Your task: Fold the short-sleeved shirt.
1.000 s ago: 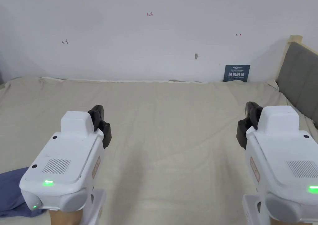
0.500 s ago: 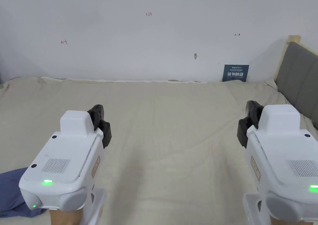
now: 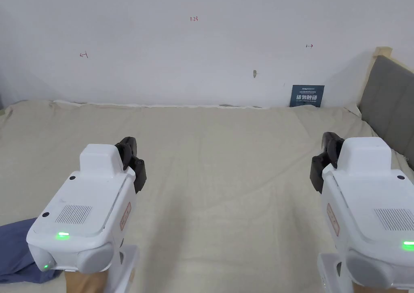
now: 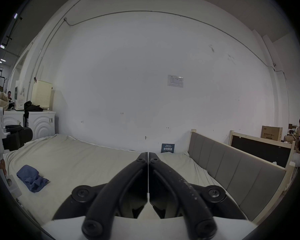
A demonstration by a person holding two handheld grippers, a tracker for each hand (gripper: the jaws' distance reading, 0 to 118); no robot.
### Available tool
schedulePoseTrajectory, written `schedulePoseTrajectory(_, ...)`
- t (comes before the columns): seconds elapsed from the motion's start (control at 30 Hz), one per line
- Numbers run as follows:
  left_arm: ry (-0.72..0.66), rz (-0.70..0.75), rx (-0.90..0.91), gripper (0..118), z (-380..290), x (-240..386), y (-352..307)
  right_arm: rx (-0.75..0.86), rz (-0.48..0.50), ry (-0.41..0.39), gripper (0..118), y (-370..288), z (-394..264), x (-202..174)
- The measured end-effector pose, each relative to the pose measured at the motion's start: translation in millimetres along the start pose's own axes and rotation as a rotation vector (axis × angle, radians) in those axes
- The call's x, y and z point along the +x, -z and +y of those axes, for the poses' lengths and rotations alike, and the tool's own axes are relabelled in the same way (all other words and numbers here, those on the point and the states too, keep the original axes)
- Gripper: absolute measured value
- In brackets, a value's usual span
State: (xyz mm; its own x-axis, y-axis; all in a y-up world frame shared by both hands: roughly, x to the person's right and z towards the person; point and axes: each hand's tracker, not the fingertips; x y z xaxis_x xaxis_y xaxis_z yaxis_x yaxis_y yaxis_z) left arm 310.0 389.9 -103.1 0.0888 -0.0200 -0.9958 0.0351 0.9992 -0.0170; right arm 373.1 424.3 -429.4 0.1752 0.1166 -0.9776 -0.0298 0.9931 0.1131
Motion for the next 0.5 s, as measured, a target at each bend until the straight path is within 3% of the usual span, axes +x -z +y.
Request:
schedulePoseTrajectory(0.07,-0.007,-0.002,-0.011,27,-0.4,-0.3,1.3,-0.005,0.002,0.0,24,0.7,-1.3,0.1)
schedulePoseTrajectory(0.13,-0.009,-0.009,-0.027,78,-1.5,-1.4,3.7,-0.012,0.003,0.005,62,2.1,-3.1,0.4)
schedulePoseTrajectory(0.2,-0.013,-0.008,-0.047,113,-3.1,-2.0,7.6,-0.021,0.006,0.011,89,3.9,-5.3,0.9)
schedulePoseTrajectory(0.3,-0.018,-0.004,-0.045,117,-5.0,-2.9,7.3,-0.028,0.0,0.017,115,5.2,-8.1,0.7)
schedulePoseTrajectory(0.33,-0.019,-0.003,-0.043,118,-4.9,-3.2,7.1,-0.028,-0.004,0.018,118,5.2,-9.2,0.5)
schedulePoseTrajectory(0.5,-0.016,0.011,-0.015,118,-4.5,-3.6,4.6,-0.02,-0.013,0.024,118,4.3,-11.0,1.7)
